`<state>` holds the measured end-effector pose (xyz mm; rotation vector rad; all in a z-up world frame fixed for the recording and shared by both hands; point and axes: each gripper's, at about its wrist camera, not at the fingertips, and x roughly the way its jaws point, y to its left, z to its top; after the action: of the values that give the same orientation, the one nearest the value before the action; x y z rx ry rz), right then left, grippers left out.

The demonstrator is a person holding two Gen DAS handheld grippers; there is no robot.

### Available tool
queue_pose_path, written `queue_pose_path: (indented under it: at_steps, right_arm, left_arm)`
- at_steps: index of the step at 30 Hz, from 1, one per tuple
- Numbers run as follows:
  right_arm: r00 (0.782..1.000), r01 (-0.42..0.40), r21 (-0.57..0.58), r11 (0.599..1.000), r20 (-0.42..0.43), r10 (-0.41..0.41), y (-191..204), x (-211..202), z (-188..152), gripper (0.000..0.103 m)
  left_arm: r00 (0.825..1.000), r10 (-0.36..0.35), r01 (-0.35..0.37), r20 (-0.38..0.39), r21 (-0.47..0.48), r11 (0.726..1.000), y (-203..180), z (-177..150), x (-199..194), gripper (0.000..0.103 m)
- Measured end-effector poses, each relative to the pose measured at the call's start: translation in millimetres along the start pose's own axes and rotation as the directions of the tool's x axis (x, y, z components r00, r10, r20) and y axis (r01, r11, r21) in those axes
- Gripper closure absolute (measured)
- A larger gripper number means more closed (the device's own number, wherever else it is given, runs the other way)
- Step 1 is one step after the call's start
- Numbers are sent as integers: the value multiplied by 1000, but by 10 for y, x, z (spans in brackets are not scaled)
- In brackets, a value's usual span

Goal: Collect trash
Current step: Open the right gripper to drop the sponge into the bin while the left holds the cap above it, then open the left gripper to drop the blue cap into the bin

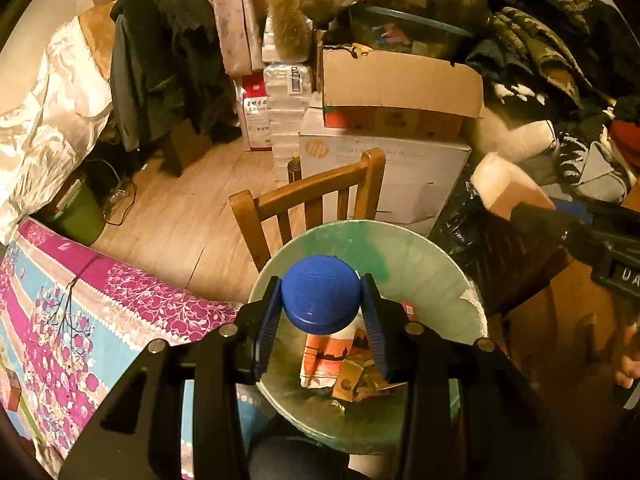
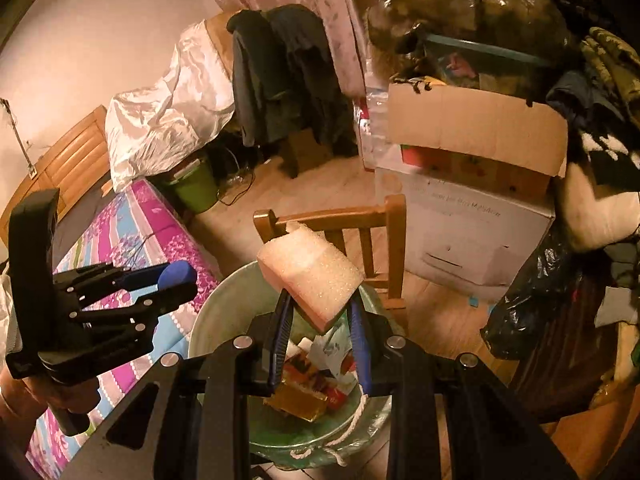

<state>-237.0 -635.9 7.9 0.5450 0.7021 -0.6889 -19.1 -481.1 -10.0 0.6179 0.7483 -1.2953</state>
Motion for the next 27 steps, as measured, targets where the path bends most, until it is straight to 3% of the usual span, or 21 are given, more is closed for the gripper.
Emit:
queue_pose_path:
  at_steps: [17,21,22,23,27]
  right_arm:
    - [999,-33,-9,999,-22,32,147,134,-13,73]
    - [1000,-10,7,1000,-19,10,96,171,-22,58]
    - [1000,-3,7,1000,-16,4,83,170,-20,57]
    - [1000,5,10,1000,-11,-5,69,163,-13,56]
    - [1000,6,28,1000,6,-6,9,124,-1,56]
  left_arm:
    - [1000,24,-24,1,2,1000,5,0,-3,65]
    - [999,29,-29,16,28,999,-49,18,-13,64]
    - [999,34,-35,22,41,999,-74,18,-20,59]
    - [999,39,-40,22,48,998,-90,16,-24,43]
    - [997,63,-66,48,78,995,-161,14,-43,41]
